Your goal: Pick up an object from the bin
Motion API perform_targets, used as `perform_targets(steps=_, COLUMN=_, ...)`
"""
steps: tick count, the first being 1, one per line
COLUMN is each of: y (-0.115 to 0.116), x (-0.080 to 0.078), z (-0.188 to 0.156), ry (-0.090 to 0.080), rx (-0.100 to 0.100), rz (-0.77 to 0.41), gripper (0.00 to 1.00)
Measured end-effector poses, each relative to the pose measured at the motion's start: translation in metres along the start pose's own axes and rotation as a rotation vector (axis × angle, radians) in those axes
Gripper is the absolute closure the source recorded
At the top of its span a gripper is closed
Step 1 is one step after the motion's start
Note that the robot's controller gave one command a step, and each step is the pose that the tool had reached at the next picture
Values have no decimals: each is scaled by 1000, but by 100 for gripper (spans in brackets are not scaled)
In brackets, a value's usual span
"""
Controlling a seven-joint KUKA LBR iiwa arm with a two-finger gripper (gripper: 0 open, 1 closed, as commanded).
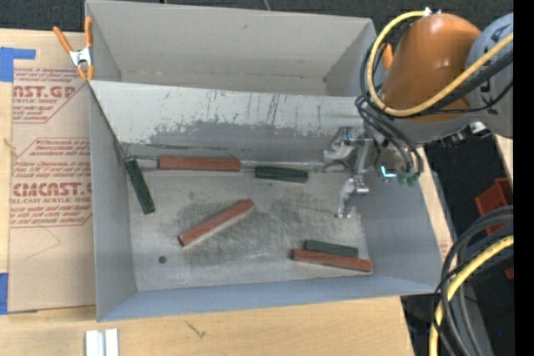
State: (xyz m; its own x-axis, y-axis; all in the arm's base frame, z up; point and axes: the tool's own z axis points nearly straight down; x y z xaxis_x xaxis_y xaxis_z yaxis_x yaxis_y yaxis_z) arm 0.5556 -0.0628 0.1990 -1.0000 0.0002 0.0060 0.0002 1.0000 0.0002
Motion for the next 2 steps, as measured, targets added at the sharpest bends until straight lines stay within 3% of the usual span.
perform_targets(steps=1, y=0, x=-2, z=-4, ry=-8, rx=1, rz=-1, gripper=0)
perform_targets(steps=2, y=2, x=12, z=12, ry=-18, rx=2, rz=-74, gripper=0)
